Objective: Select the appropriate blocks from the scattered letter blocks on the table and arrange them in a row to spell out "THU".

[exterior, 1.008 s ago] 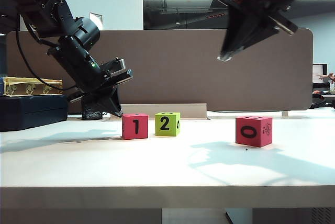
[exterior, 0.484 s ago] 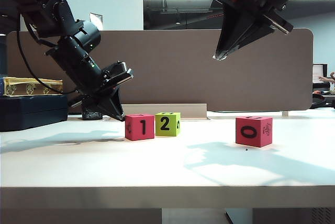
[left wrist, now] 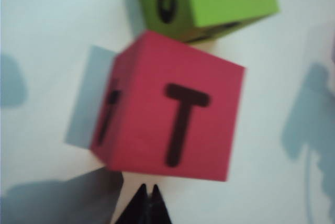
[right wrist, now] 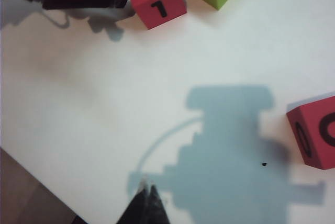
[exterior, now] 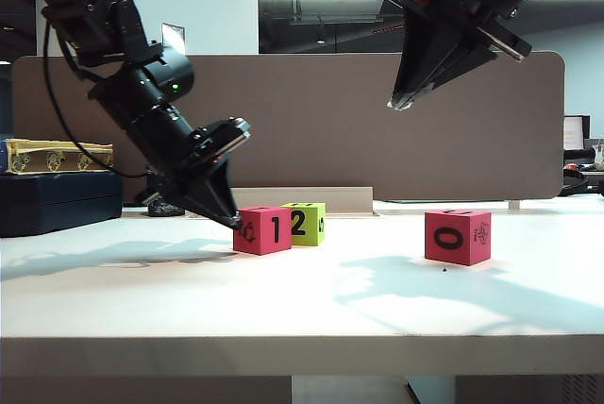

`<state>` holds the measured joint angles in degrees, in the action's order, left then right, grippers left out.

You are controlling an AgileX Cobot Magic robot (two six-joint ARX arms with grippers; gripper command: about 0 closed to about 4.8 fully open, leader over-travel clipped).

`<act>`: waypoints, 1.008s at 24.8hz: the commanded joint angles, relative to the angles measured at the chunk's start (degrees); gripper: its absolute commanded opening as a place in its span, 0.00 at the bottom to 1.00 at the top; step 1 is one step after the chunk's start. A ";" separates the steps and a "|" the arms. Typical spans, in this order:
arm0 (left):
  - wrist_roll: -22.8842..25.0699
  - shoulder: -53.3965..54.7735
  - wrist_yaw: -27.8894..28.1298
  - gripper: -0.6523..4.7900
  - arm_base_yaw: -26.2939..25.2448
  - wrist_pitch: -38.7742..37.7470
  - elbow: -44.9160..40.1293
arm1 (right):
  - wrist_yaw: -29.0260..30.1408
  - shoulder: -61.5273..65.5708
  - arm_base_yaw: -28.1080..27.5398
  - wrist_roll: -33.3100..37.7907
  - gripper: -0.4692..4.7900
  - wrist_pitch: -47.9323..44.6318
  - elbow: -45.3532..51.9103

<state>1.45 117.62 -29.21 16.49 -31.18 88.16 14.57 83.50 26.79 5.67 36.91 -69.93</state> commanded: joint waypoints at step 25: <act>2.32 -1.20 11.13 0.11 0.94 5.22 0.33 | -1.14 -0.17 0.07 0.31 0.08 0.59 -0.33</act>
<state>3.84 116.46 -16.80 17.32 -26.37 88.36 13.45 83.50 26.81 5.76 37.95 -69.93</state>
